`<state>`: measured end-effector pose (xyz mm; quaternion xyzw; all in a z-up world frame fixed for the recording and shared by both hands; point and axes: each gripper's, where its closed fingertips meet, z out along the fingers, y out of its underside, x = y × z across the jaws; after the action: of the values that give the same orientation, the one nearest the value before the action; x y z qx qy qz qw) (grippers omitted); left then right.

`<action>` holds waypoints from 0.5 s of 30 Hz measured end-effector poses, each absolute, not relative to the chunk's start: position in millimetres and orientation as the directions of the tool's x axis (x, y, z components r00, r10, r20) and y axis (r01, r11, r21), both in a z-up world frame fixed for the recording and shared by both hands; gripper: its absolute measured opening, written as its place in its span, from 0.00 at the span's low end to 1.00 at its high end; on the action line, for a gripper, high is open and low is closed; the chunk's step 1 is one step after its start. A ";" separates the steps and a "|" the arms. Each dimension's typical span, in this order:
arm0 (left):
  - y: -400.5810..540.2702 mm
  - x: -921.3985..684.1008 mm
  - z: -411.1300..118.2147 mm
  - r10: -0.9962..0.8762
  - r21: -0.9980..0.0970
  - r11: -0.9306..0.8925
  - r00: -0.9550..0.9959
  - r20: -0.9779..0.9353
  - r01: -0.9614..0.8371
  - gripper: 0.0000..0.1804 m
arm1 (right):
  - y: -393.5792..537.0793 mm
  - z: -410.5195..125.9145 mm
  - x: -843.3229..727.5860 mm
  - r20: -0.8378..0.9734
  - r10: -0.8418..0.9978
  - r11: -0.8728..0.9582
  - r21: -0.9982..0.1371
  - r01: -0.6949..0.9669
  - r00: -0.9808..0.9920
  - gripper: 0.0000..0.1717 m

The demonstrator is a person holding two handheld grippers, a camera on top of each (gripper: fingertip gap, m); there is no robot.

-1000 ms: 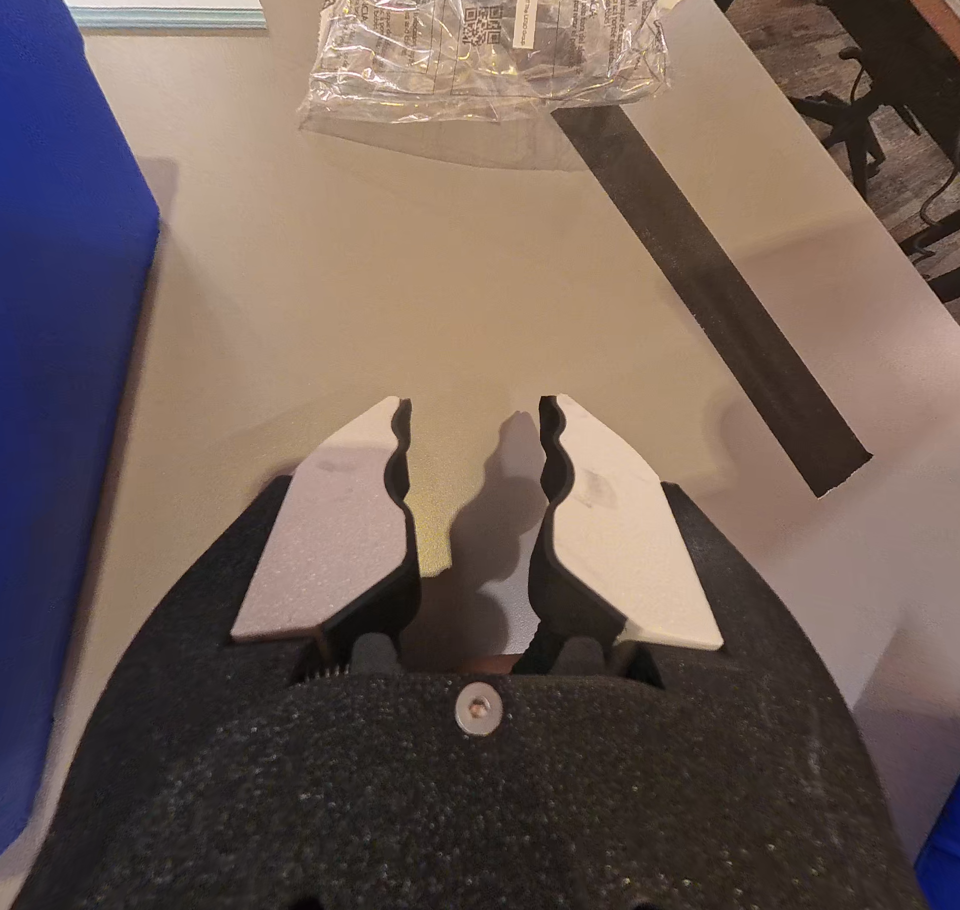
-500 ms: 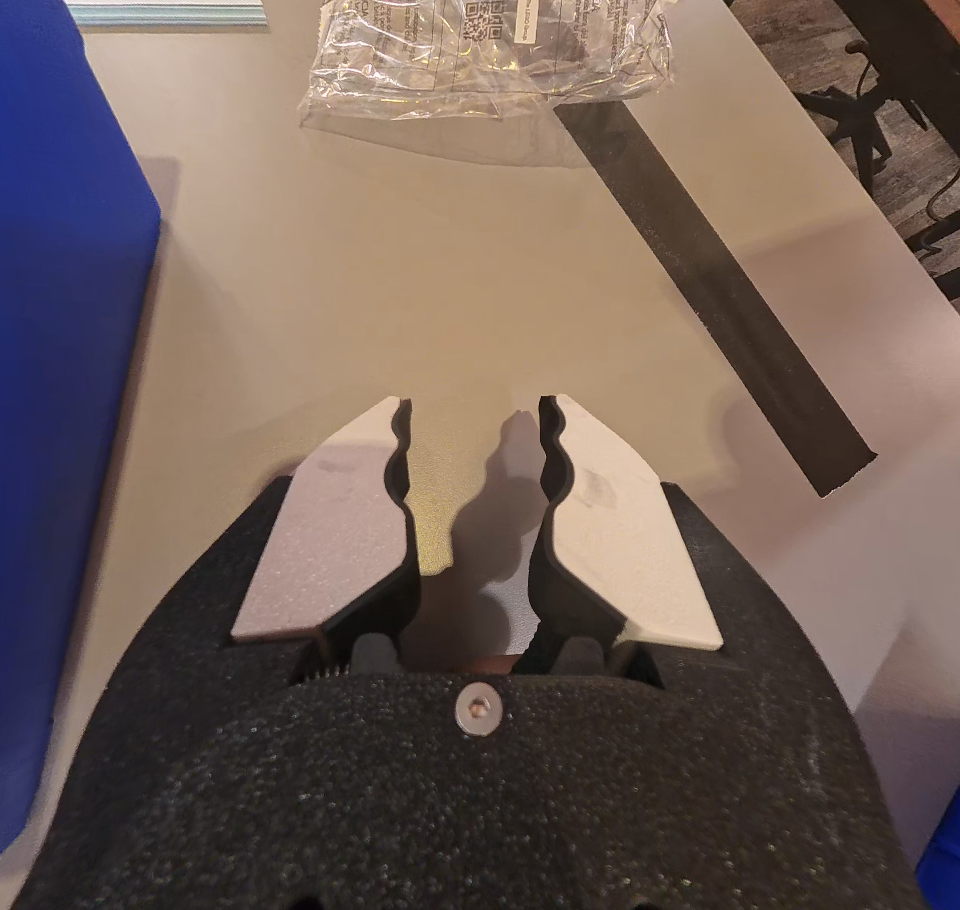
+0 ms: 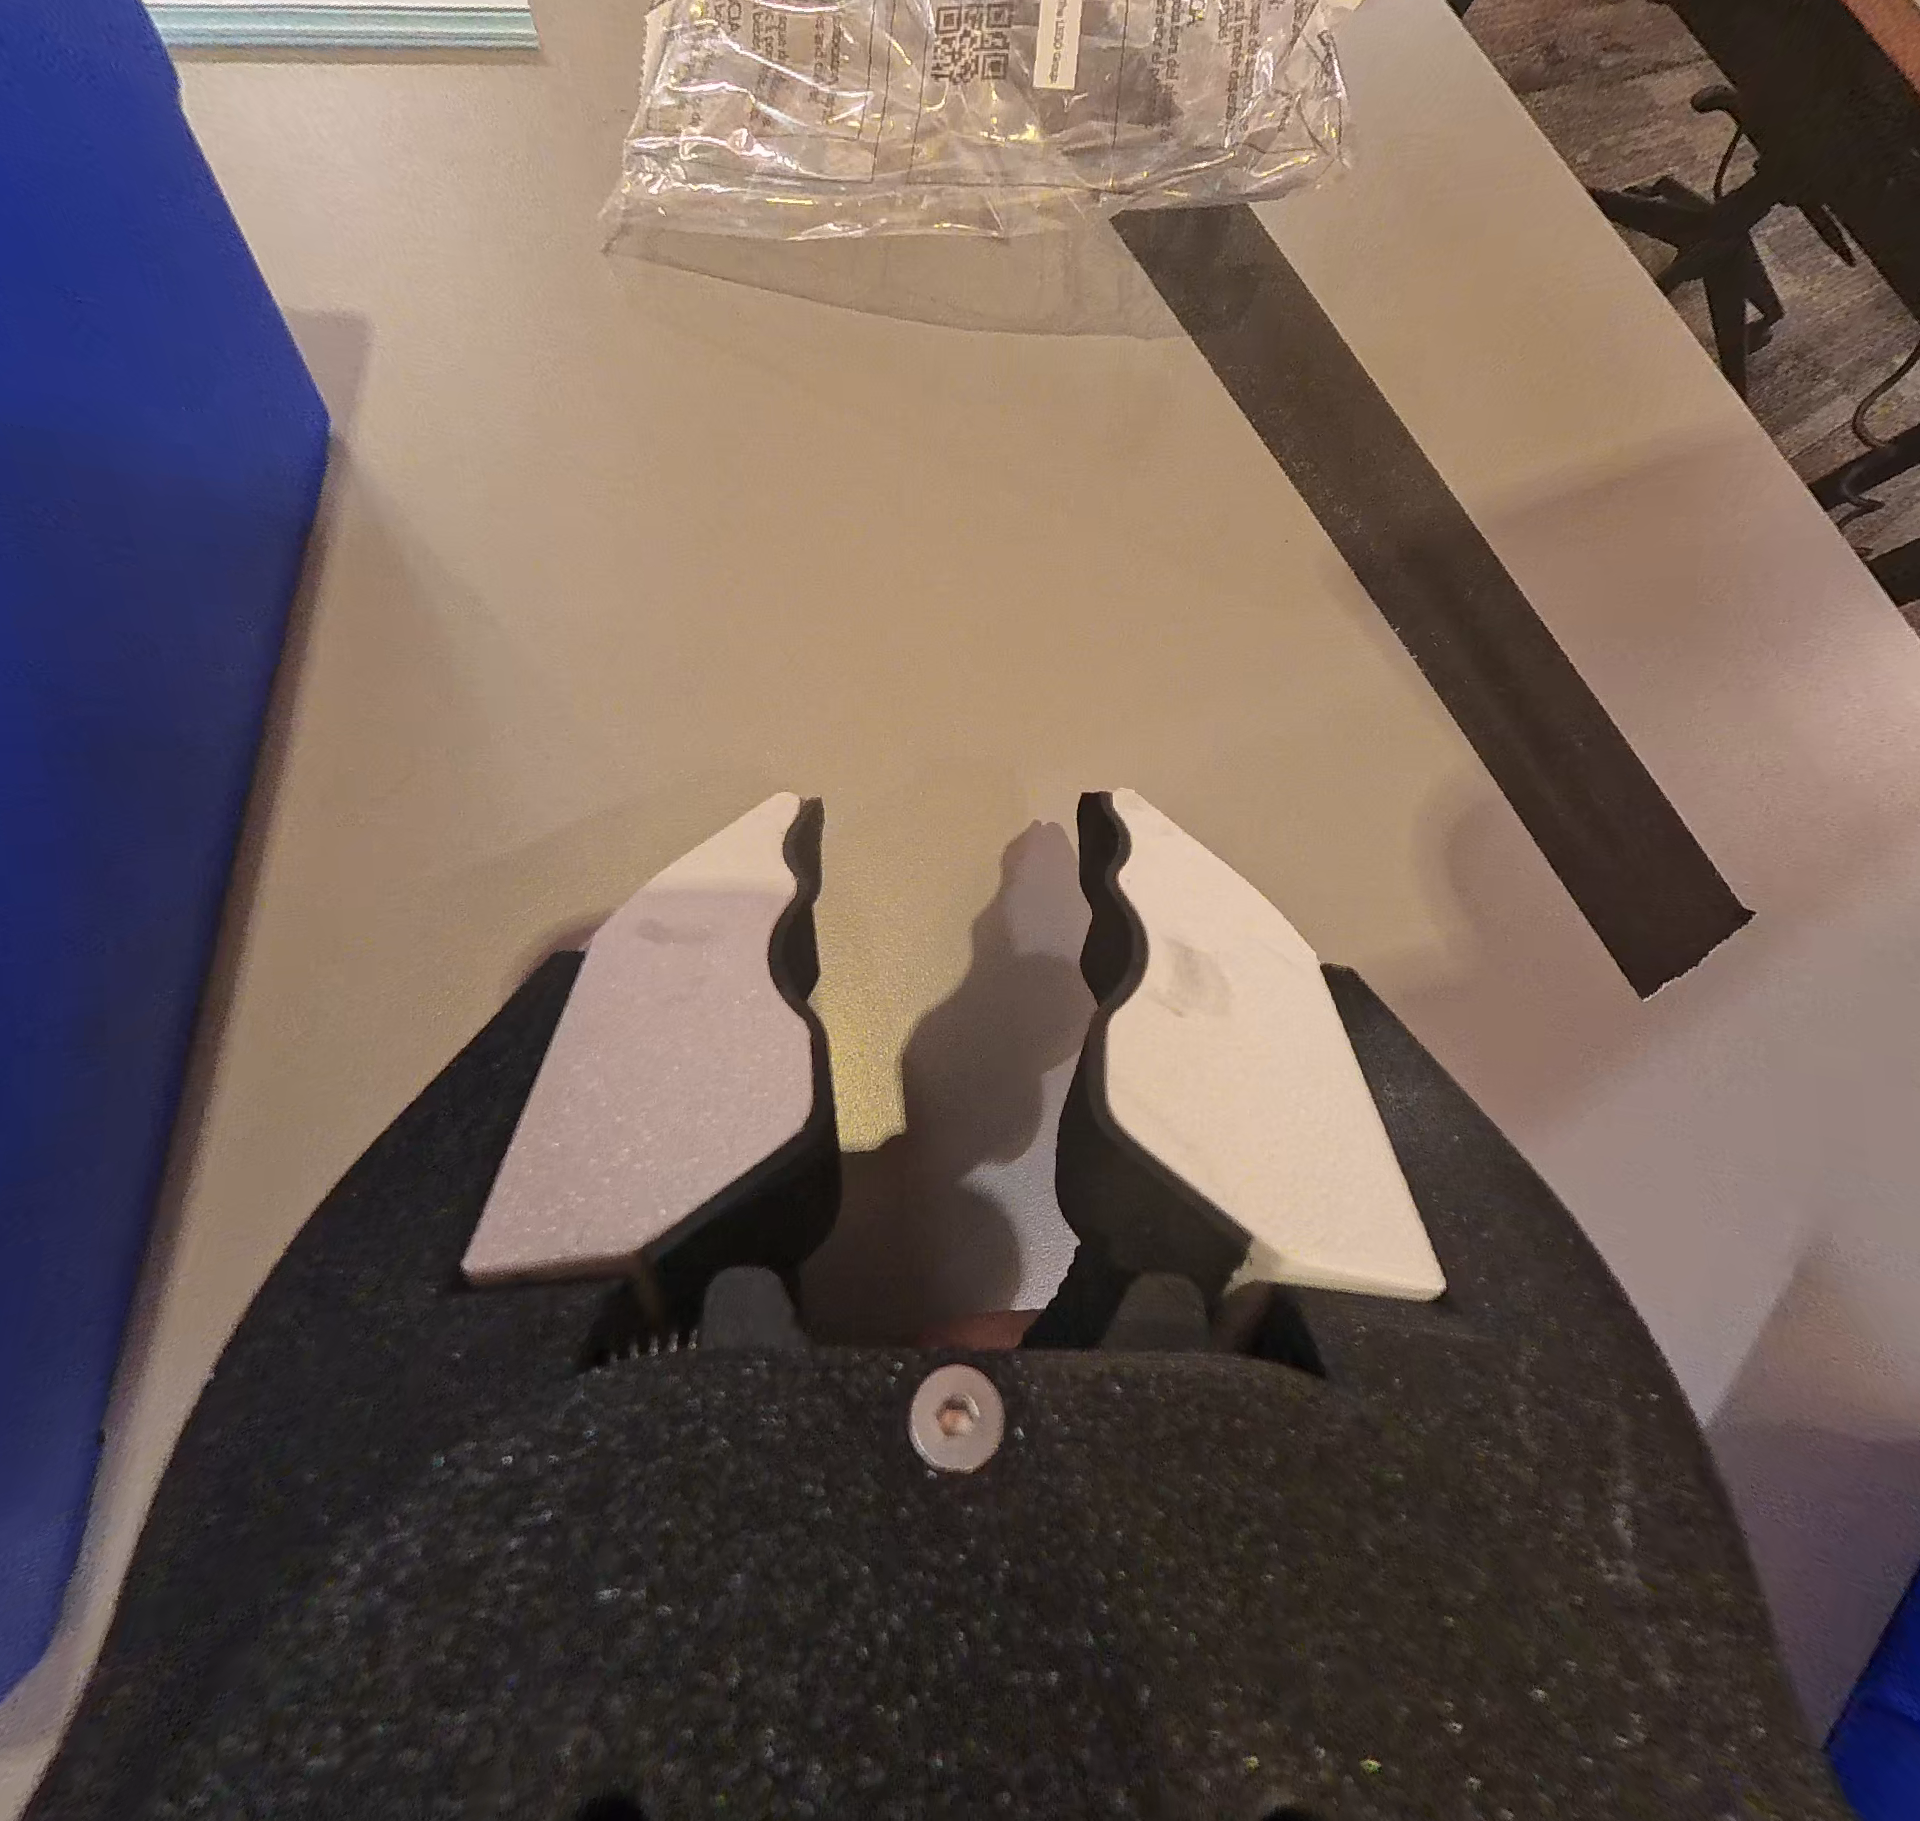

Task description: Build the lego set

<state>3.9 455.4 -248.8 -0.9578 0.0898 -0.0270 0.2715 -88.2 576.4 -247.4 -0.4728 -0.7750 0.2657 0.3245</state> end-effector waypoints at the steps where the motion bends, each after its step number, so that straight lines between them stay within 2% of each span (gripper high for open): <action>1: 455.0 3.9 -248.8 -0.185 -0.524 -0.838 0.983 0.006 -0.155 0.20 | 576.4 -247.3 -88.2 0.253 0.905 0.413 -0.718 0.560 -0.343 0.28; 15: 456.6 -2.1 -247.2 -0.147 -0.538 -0.835 0.989 0.012 -0.117 0.19 | 576.0 -247.8 -88.2 0.252 0.904 0.414 -0.717 0.561 -0.345 0.28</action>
<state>-2.1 456.6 -247.2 -0.9574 0.0690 -0.0261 0.2791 -88.2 576.0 -247.8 -0.4718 -0.7760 0.2652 0.3238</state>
